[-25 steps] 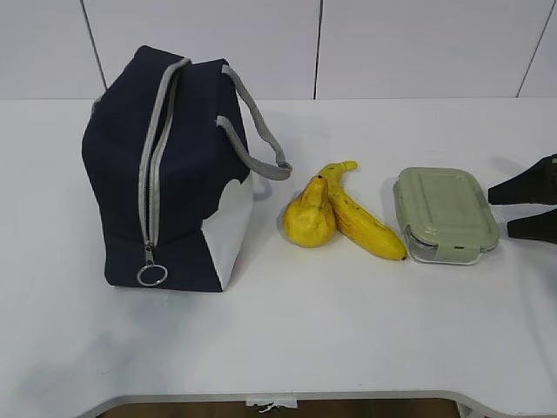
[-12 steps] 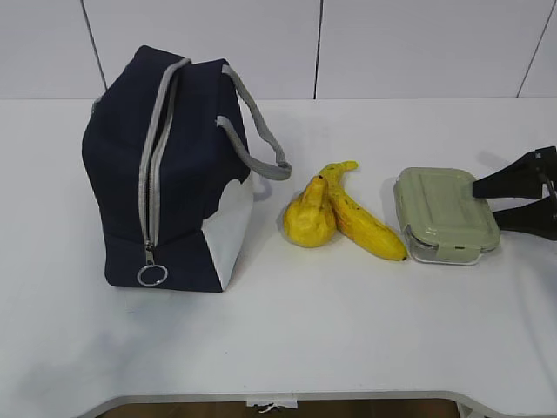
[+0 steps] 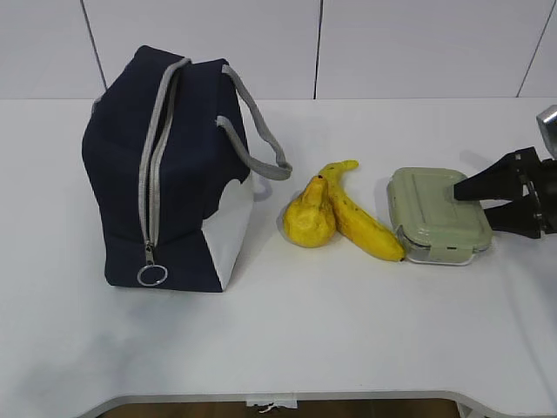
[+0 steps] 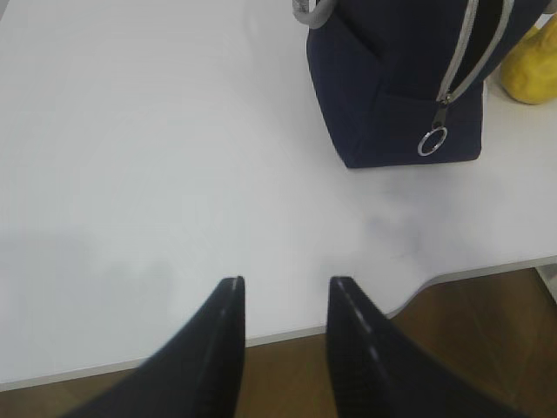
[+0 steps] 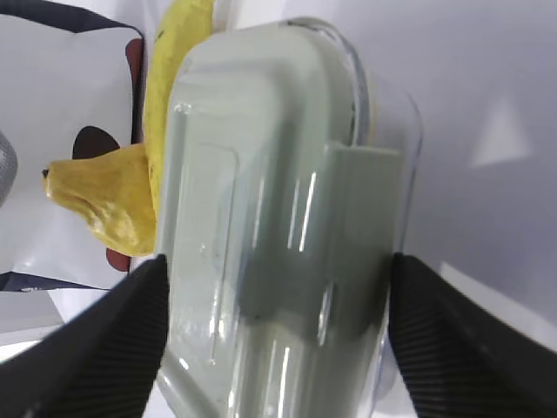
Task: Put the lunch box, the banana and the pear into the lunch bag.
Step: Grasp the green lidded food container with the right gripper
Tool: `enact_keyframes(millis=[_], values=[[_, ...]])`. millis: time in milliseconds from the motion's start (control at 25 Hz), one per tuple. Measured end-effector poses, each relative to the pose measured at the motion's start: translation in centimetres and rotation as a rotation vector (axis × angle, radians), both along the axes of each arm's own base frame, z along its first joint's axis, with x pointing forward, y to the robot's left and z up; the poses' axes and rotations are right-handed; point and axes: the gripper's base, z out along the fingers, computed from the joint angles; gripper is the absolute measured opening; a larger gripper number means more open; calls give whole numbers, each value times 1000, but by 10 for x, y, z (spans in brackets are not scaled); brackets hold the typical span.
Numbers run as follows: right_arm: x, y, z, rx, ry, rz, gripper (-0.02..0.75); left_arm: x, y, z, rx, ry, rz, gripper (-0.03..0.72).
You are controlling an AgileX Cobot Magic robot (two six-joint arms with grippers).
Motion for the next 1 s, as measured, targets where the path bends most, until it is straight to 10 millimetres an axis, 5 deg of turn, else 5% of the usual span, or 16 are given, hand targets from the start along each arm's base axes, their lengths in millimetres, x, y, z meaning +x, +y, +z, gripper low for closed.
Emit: enact_keyframes(millis=[1000], values=[[5, 10, -9, 31, 13, -4, 592, 0, 0, 0, -1, 0, 1, 244]])
